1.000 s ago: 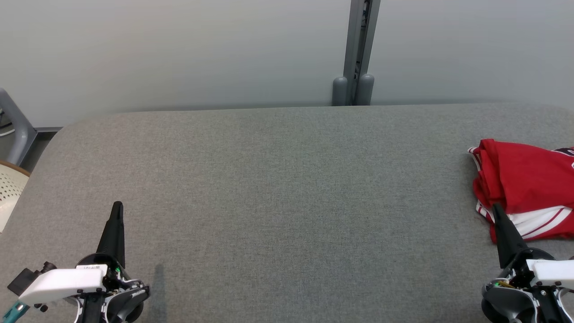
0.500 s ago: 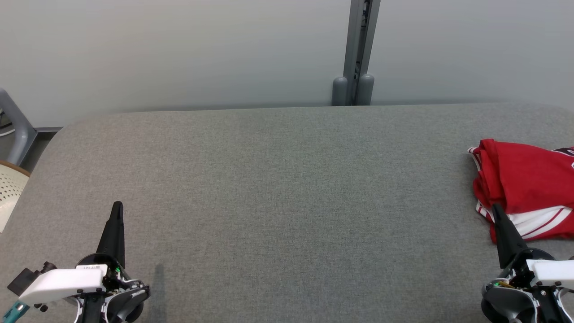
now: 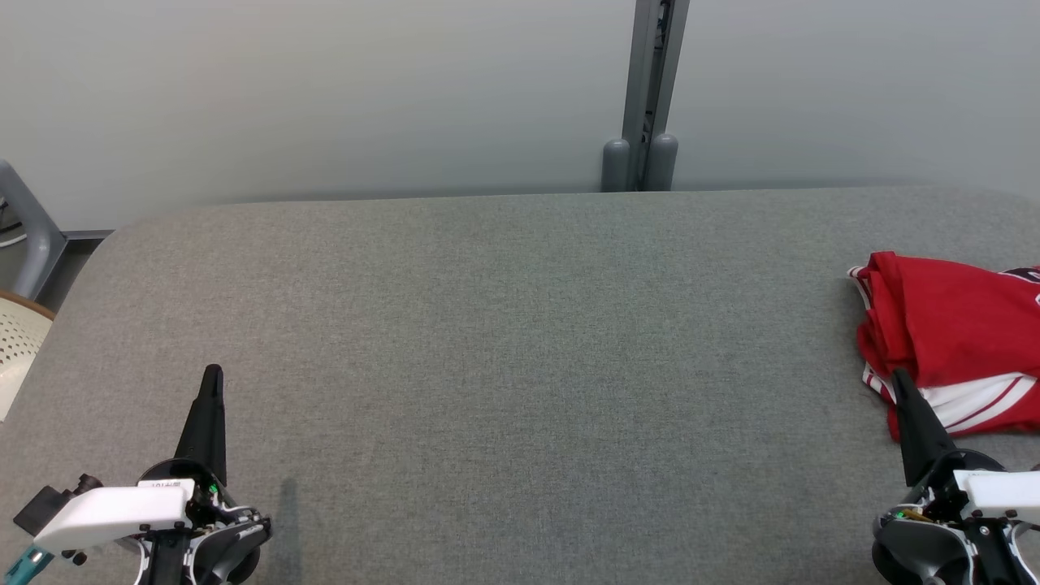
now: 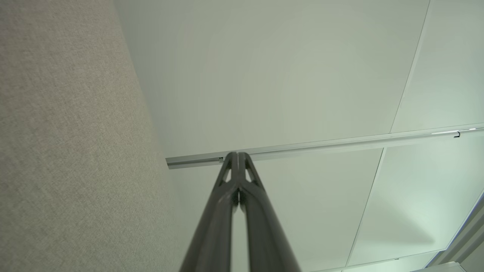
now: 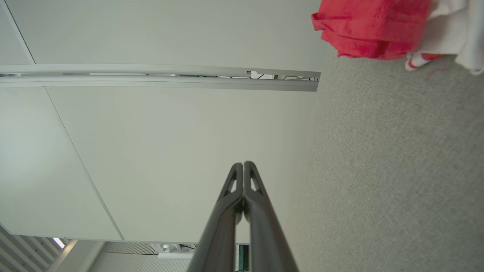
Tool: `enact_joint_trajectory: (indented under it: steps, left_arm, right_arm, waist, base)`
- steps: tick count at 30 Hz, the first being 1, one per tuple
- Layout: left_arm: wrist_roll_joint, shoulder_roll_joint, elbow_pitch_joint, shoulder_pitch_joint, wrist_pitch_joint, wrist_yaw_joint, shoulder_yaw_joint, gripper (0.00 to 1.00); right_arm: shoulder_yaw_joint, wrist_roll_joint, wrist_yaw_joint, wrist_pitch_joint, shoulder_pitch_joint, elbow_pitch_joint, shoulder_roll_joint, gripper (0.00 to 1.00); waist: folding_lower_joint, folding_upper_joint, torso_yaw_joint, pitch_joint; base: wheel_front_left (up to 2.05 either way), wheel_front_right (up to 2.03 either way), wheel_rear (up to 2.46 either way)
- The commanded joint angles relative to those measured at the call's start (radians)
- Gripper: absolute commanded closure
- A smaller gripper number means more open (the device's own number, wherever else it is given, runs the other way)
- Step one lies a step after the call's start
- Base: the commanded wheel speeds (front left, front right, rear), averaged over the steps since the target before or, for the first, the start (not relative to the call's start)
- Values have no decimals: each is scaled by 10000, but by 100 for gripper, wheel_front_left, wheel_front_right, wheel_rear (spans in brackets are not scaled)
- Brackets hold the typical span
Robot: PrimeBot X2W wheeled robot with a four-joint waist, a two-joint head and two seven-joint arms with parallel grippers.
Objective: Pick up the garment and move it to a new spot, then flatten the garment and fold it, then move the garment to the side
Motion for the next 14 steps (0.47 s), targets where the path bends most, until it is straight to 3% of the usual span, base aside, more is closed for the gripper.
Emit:
enact_joint_trajectory:
  steps: [1, 14]
  left_arm:
    - [1, 21, 9, -131, 23, -42, 42, 100]
    - [5, 18, 8, -132, 27, -42, 46, 100]
  right_arm:
    - [-42, -13, 7, 54, -93, 27, -29, 100]
    - [-68, -52, 7, 72, -97, 28, -7, 100]
  waist:
    - [0, -1, 0, 0]
    - [0, -1, 0, 0]
  base:
    - [0, 0, 0]
    - [0, 0, 0]
